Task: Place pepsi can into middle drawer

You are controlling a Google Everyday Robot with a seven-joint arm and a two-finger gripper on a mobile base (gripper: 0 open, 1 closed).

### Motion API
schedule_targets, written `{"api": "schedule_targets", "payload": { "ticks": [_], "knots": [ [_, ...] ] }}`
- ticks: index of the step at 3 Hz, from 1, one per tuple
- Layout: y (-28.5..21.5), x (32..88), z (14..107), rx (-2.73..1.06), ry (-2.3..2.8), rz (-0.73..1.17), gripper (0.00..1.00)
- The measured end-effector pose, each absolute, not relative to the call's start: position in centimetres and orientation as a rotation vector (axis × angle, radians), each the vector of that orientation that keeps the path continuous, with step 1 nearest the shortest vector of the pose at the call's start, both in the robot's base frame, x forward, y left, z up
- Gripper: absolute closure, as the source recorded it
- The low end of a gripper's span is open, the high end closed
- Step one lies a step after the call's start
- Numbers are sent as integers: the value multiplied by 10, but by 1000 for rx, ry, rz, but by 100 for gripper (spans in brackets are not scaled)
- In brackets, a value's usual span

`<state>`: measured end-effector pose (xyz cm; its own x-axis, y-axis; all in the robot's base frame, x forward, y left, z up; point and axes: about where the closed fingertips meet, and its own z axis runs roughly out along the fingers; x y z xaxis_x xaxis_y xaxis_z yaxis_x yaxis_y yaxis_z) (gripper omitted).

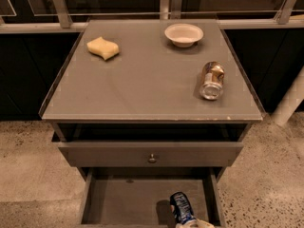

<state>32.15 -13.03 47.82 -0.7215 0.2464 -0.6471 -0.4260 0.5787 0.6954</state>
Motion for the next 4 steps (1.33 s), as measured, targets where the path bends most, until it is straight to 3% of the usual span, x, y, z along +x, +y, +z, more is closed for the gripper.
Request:
{"api": "schedule_targets", "payload": {
  "ticks": [3,4],
  "knots": [
    [-134,392,418,-226,2275,1025,100],
    [-133,393,419,-229,2274,1025,81]
  ]
}}
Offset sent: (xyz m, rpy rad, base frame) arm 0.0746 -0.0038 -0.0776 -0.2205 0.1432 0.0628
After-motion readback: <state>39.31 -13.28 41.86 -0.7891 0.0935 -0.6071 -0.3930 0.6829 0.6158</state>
